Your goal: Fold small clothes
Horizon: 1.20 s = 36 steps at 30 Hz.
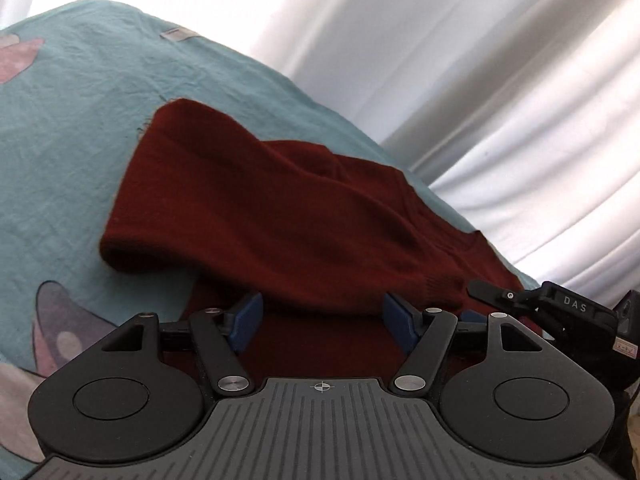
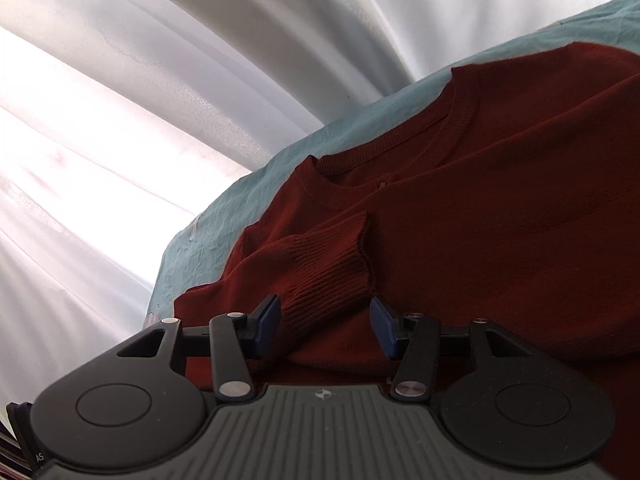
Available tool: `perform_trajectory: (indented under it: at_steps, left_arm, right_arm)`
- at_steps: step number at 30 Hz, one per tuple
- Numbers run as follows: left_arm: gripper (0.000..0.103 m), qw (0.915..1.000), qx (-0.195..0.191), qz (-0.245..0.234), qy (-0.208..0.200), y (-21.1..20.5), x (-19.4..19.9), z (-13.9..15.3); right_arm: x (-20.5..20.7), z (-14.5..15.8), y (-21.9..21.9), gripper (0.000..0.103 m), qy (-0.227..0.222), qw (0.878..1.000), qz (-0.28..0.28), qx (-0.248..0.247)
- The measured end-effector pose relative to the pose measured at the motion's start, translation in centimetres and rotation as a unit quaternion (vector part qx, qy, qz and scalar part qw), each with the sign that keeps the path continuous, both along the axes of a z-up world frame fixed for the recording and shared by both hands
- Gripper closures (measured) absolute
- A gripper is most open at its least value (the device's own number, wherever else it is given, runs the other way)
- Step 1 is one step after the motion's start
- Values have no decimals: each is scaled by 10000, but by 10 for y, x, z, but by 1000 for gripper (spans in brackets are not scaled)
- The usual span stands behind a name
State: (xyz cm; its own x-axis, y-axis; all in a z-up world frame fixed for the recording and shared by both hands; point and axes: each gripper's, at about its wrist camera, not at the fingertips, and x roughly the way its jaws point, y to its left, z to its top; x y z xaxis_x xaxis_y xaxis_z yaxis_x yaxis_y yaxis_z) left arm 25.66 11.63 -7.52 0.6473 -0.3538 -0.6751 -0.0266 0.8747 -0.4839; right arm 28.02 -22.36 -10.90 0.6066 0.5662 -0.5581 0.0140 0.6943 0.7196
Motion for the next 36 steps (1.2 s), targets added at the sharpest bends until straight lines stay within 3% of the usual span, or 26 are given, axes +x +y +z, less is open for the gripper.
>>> perform_trajectory:
  at_steps: [9,11,12,13,15,17,20,22,24,27,30,33,36]
  left_arm:
    - [30,9996,-65,260,16,6,-8,-2]
    - [30,9996,-74,268,48,5,-9,-3]
    - [30,9996,-64,267,57,5,-11,-3]
    - [30,9996,-43,268,63,4,-10,-3]
    - [30,9996,22,260,64,1,-12,0]
    - [30,9998,64,188,20,0,-12,3]
    - [30,9999,133,39,-52,-1,-13,8]
    - [30,9998,154,-16,-138,-3,-14,11]
    - [30,9998,135,-16,-132,-5,-11,10]
    - [30,9999,105,3,-55,-10,-5,8]
    - [30,9998,181,-47,-88,-17,-1,9]
    - [30,9994,292,-100,-155,-24,3,13]
    - [30,9990,395,-100,-198,-28,8,16]
  right_arm:
    - [13,-22,2,58,382,9941,-523,873]
    - [16,-25,5,64,383,9924,-655,972]
    - [18,-24,8,78,376,9930,-653,914]
    - [21,-23,13,97,372,9947,-603,746]
    - [23,-12,19,96,261,9983,-469,244]
    - [17,10,17,97,-179,9983,-515,-205]
    - [-2,48,4,97,-1091,9805,-877,-1380]
    - [-12,58,-11,97,-1313,9664,-1018,-1960]
    - [-11,53,-31,97,-1097,9597,-1128,-2330]
    - [-7,35,-56,97,-463,9587,-1370,-2449]
    - [-13,32,-62,97,-555,9529,-1454,-2604]
    - [-20,34,-65,97,-777,9342,-1679,-3050]
    - [-22,25,-76,97,-608,9259,-1876,-3222]
